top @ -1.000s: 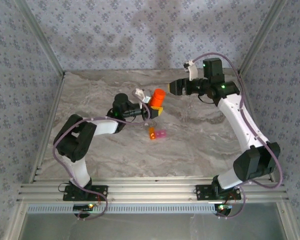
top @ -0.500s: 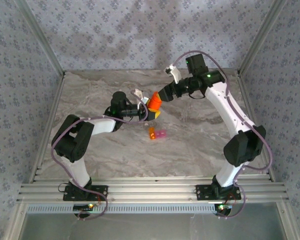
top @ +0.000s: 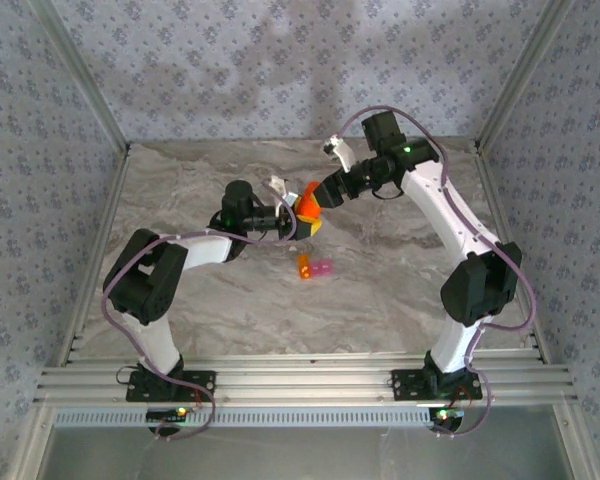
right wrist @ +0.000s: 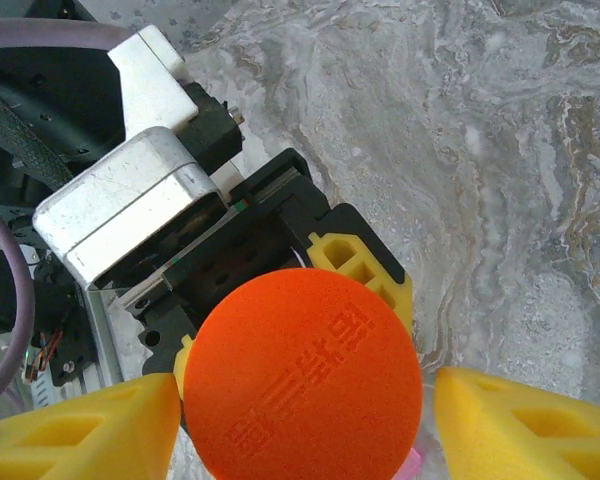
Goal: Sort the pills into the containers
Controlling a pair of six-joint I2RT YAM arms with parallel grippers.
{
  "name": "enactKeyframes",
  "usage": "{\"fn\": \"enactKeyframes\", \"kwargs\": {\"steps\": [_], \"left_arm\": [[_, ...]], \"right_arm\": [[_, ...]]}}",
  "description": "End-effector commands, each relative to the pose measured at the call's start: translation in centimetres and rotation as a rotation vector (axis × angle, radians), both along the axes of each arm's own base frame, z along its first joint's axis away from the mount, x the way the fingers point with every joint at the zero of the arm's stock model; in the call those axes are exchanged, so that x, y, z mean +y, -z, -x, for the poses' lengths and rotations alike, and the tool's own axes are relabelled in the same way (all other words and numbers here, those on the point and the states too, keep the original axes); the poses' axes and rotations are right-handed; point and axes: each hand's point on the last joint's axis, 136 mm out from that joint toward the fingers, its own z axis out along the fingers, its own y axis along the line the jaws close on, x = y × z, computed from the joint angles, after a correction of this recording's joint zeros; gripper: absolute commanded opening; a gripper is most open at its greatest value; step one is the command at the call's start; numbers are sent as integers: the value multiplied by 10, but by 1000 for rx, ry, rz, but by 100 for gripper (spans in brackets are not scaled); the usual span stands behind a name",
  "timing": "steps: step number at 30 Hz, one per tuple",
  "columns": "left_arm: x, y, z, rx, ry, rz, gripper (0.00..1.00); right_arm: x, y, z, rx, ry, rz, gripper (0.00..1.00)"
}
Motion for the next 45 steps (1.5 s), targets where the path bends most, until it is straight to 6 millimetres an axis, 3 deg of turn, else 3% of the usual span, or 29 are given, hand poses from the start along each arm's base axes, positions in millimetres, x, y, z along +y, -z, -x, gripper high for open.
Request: {"fn": "enactKeyframes", "kwargs": {"steps": [1,7,17,24,33,38,45], "left_arm": [[-5,-13,1,-35,32,22,0],[-7,-11,2,-30,39,19,0],[-8,-12,2,-33,42,20,0],[-7,-14,-2,-49,25,10,0],[-8,-15,-5,-59,16,-8,0],[-9,-12,-9,-53,18,-21,0],[-11,-7,-12,-45,18,-25,0]], "right_arm": [[3,-6,1,-8,-16,-1,67],[5,-8,0,-6,-14,-12,62],[9,-2,5,29,-4,1,42],[9,7,-3,134,169,1,37],[11,38,-2,292,504,-30,37],[16,53,2,315,560,-29,38],[13,45,1,315,561,-43,39]]}}
